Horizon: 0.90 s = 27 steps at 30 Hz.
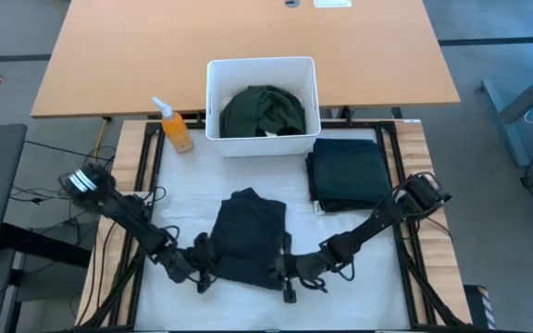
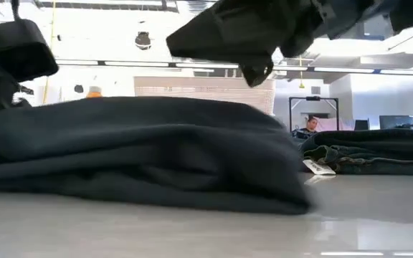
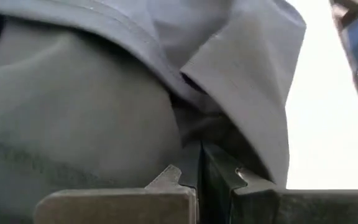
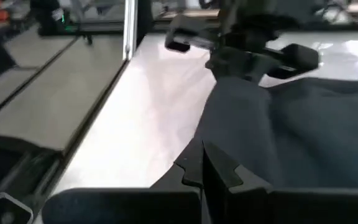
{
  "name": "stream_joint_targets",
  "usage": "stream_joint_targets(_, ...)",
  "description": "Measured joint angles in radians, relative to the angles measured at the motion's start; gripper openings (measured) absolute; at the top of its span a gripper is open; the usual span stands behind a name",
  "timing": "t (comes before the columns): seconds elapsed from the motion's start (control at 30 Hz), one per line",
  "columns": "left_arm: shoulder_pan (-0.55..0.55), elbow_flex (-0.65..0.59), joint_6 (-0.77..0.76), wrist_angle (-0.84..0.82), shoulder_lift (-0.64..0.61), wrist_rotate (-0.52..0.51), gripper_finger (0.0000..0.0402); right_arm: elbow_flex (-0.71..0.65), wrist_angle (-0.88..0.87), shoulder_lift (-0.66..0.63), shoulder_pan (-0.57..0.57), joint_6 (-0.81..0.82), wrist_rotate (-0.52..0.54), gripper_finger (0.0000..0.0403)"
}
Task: Fold laundry
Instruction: Fold the black shorts from the white laundry organizer
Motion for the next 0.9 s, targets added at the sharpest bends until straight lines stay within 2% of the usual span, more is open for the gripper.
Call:
stream_joint_targets(0.1,0.026,0.076,0.02,0.109,0.144,0.042,0.0,0.039,-0.006,0.067,0.005,0.002,-0.023,0.002)
stream_joint_targets(0.23,0.059,0.246,0.106,0.119,0.295,0.105,0.0,0.075,-0.132,0.103,0.017,0.056,-0.018,0.002)
stream_joint_targets(0.3,0.071,0.315,0.161,0.085,0.326,0.136,0.0,0.077,-0.205,0.095,0.027,0.094,0.001,0.002)
stream_joint_targets(0.37,0.085,0.368,0.202,0.015,0.326,0.213,0.0,0.077,-0.294,0.081,0.039,0.128,0.005,0.002)
stream_joint_targets(0.43,0.092,0.391,0.239,-0.123,0.272,0.238,0.0,0.079,-0.364,0.075,0.052,0.163,0.01,0.002)
stream_joint_targets(0.57,0.096,0.4,0.288,-0.36,0.126,0.224,0.0,0.08,-0.435,0.075,0.071,0.2,0.015,0.002)
stream_joint_targets(0.73,0.094,0.402,0.352,-0.474,-0.055,0.209,0.0,0.08,-0.44,0.078,0.071,0.208,0.017,0.002)
stream_joint_targets(0.8,0.095,0.401,0.391,-0.519,-0.107,0.154,0.0,0.079,-0.437,0.078,0.062,0.207,0.017,0.002)
stream_joint_targets(0.9,0.095,0.402,0.555,-0.536,-0.149,0.045,0.0002,0.079,-0.425,0.079,0.05,0.207,0.014,0.002)
